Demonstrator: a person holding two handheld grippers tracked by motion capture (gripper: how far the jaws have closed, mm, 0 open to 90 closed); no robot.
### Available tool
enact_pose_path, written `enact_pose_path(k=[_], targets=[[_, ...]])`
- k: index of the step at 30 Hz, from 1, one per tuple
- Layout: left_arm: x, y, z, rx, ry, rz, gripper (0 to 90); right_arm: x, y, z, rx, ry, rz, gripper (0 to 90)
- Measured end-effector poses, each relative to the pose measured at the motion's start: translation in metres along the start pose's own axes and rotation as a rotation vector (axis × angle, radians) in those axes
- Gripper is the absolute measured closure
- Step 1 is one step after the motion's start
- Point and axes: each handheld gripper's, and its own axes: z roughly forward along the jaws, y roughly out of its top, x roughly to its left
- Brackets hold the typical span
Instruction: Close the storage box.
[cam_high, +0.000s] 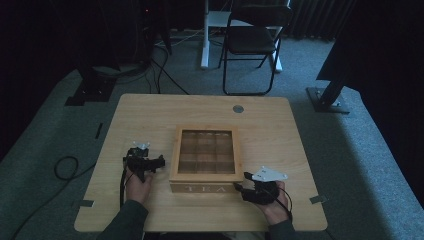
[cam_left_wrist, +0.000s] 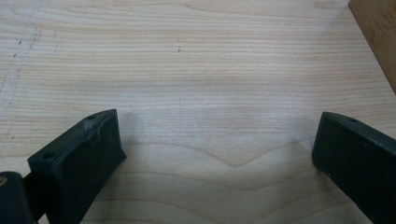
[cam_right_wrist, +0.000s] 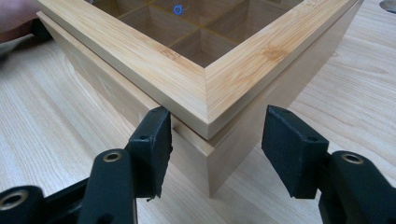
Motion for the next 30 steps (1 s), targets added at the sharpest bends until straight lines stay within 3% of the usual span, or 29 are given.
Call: enact_pose_path(k=[11,13,19,25,26,27,30], targets=[[0.0,0.0,0.0,0.0,0.0,0.0,1.6,0.0,-0.006,0.0,0.032,0.004,0.0,40.6],[0.0,0.0,0.0,0.0,0.0,0.0,1.6,-0.001,-0.006,-0.001,0.02,0.03,0.019,39.0],[0.0,0.0,0.0,0.0,0.0,0.0,1.6,-0.009,-0.007,-0.013,-0.018,0.015,0.032,36.0],[0.0,0.0,0.0,0.0,0.0,0.0,1.6,-0.035,-0.011,-0.024,-0.137,-0.015,0.139,35.3],[0.0,0.0,0.0,0.0,0.0,0.0,1.6,-0.035,-0.011,-0.024,-0.137,-0.015,0.139,35.3],[0.0,0.0,0.0,0.0,0.0,0.0,1.6,-0.047,-0.015,-0.024,-0.139,-0.049,0.184,35.4],[0.0,0.0,0.0,0.0,0.0,0.0,1.6,-0.057,-0.02,-0.022,-0.125,-0.078,0.216,35.5]])
